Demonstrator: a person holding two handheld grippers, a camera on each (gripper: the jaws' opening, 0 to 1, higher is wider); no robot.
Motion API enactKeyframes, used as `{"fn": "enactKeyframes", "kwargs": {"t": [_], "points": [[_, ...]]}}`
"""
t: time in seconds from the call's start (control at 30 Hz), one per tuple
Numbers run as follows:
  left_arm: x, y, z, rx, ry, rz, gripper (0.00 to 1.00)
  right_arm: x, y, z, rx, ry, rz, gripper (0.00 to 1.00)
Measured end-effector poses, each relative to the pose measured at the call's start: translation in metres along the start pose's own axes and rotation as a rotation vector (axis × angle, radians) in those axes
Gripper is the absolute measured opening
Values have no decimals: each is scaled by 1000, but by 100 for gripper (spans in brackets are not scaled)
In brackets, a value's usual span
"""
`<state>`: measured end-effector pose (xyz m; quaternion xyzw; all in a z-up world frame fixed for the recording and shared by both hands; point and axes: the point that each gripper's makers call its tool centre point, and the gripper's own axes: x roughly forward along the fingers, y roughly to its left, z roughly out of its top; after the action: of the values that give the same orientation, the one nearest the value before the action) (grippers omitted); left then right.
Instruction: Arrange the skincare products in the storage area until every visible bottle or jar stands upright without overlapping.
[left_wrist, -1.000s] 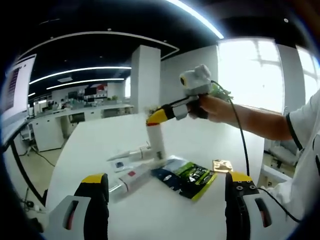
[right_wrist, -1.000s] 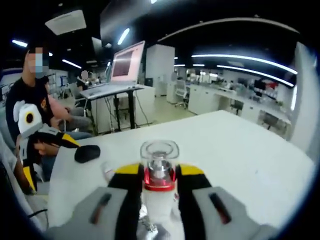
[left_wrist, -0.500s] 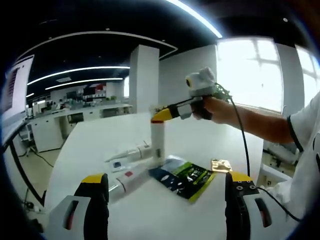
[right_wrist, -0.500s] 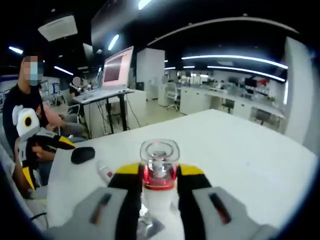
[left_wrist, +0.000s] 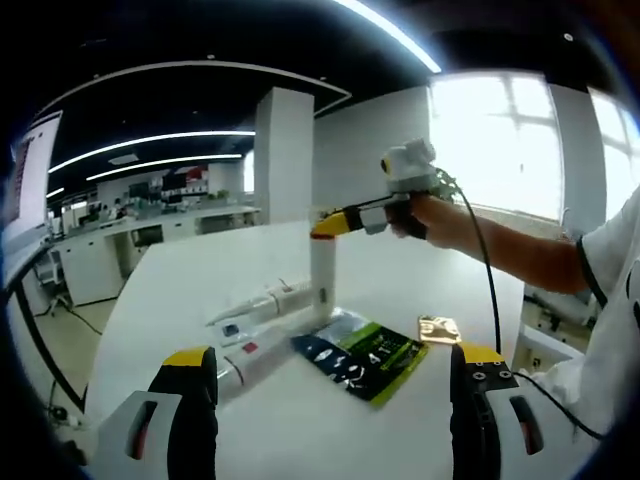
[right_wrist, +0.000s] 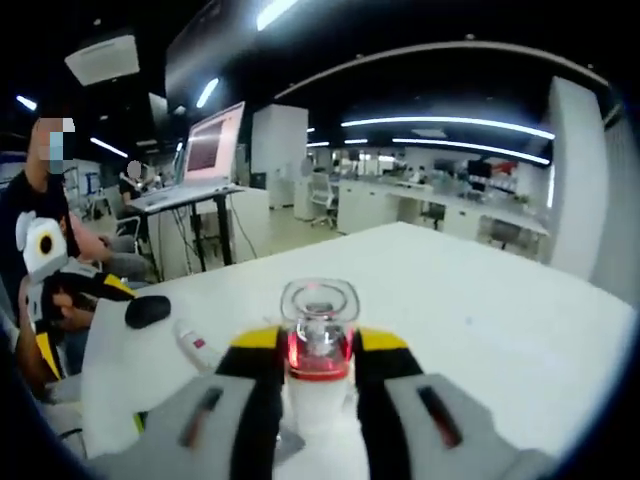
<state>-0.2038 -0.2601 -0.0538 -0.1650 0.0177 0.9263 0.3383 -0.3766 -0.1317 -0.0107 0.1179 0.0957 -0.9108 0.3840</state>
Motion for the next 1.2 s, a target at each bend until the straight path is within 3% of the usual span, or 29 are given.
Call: {"fn": "enactKeyframes", "kwargs": {"t": [0.37,0.9,1.2], "points": [[5,-8,-1,9,10,-11,99,-18,-33,-3,22,-35,-106,26],[13,-14,-6,18,31,-25,99,-42,-56,-14,63,-59,-206,26],[16,-15,-8,17,35,-28,99,-59,-83,-21,86,-89,-303,26]]}}
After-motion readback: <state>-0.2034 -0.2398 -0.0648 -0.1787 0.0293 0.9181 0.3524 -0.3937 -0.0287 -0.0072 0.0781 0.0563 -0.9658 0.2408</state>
